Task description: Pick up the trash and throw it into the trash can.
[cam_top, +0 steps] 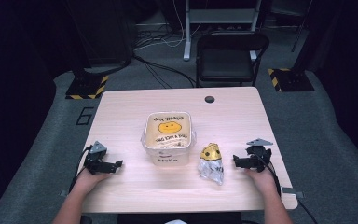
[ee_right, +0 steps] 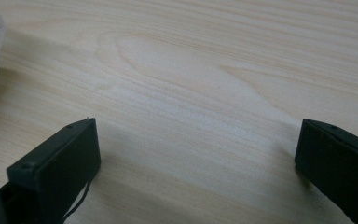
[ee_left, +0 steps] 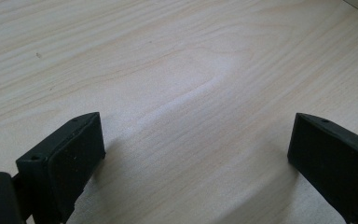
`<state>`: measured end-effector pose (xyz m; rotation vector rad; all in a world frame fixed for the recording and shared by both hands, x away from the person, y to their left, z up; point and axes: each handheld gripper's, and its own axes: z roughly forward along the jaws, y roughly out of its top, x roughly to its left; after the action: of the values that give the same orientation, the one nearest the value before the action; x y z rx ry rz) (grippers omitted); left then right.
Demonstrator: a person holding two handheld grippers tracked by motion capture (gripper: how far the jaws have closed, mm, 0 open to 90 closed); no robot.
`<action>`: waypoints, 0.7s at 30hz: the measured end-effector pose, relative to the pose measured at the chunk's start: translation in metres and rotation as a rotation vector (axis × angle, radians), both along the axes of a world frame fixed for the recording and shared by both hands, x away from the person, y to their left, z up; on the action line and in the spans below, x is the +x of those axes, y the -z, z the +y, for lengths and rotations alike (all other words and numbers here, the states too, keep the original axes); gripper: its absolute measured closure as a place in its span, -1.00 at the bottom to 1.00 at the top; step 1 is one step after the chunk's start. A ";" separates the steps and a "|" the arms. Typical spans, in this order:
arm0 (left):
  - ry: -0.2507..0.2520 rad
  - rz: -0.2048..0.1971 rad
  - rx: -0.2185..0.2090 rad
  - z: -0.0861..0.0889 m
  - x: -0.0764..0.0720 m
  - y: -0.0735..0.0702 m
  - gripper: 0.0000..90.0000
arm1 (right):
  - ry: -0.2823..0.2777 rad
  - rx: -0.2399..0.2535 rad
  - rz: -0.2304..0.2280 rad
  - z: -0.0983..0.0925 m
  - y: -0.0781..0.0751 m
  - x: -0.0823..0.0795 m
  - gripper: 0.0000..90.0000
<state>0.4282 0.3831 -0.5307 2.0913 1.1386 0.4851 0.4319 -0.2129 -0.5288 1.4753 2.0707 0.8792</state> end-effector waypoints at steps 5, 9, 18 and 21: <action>-0.007 0.005 0.002 -0.001 0.000 0.000 -0.92 | 0.007 -0.001 -0.001 0.001 0.000 -0.001 -1.00; -0.014 0.004 0.001 -0.001 -0.001 0.000 -0.92 | 0.012 0.002 0.003 0.001 0.000 -0.002 -1.00; -0.025 0.009 -0.003 -0.002 -0.002 0.000 -0.92 | 0.008 0.001 0.004 0.001 0.000 -0.001 -1.00; -0.025 0.010 -0.003 -0.002 -0.001 0.000 -0.92 | 0.005 -0.004 0.007 0.001 -0.001 -0.001 -1.00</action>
<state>0.4267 0.3814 -0.5304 2.0807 1.1714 0.4850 0.4307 -0.2118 -0.5282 1.4826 2.0714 0.8689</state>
